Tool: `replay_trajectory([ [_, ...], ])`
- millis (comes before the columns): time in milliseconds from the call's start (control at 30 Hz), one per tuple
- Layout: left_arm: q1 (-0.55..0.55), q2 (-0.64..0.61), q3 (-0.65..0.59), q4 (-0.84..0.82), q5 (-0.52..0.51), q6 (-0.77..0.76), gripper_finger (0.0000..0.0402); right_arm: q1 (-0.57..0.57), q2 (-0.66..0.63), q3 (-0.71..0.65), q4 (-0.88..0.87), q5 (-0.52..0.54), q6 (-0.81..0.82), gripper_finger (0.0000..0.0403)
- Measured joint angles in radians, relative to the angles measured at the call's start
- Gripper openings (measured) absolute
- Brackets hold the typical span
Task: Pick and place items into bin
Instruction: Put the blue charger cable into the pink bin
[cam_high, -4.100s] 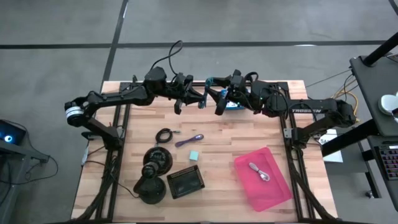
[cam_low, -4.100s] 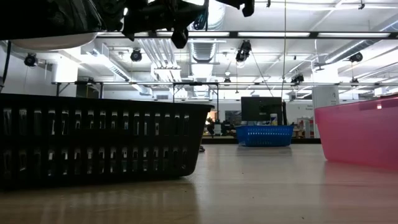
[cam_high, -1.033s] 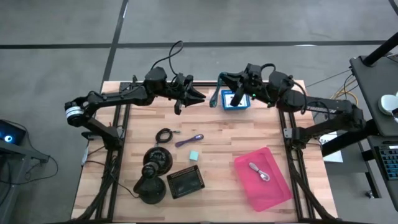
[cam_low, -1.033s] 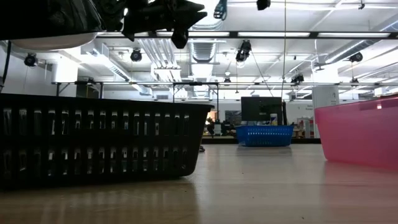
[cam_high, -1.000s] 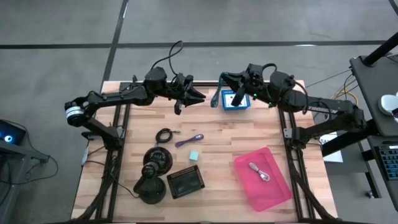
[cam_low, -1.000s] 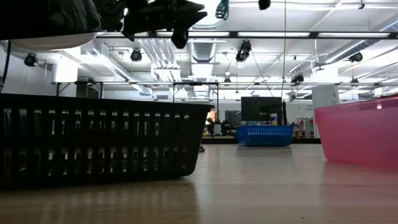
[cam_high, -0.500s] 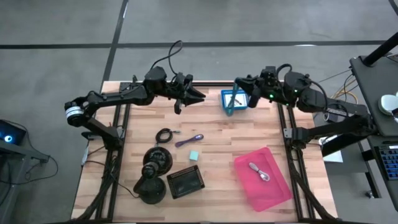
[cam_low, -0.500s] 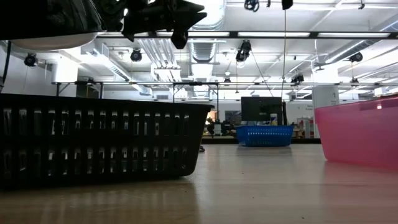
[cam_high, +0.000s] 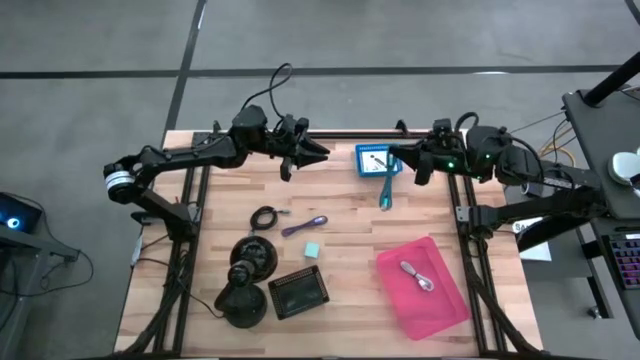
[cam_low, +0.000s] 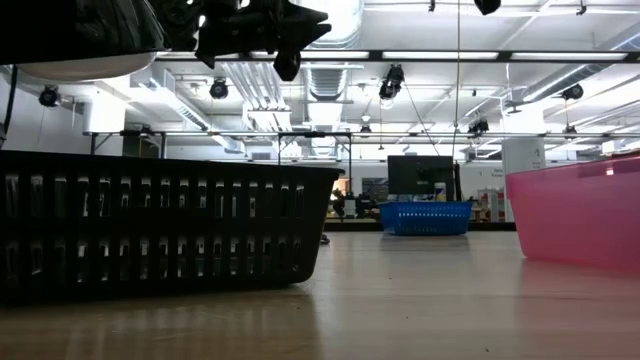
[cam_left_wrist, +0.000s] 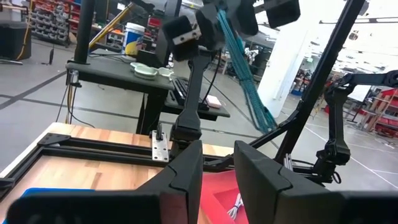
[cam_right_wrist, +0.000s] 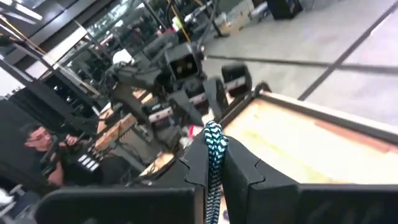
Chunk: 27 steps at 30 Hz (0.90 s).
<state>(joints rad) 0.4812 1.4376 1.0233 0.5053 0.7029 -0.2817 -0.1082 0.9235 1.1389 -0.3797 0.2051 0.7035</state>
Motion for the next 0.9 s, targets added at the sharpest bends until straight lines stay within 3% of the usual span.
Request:
replay_trajectory([
  [900,0.003,0.000,0.000,-0.002,0.001,0.000,0.0076,0.251,0.008,-0.002,-0.378,-0.020,0.329,0.0013],
])
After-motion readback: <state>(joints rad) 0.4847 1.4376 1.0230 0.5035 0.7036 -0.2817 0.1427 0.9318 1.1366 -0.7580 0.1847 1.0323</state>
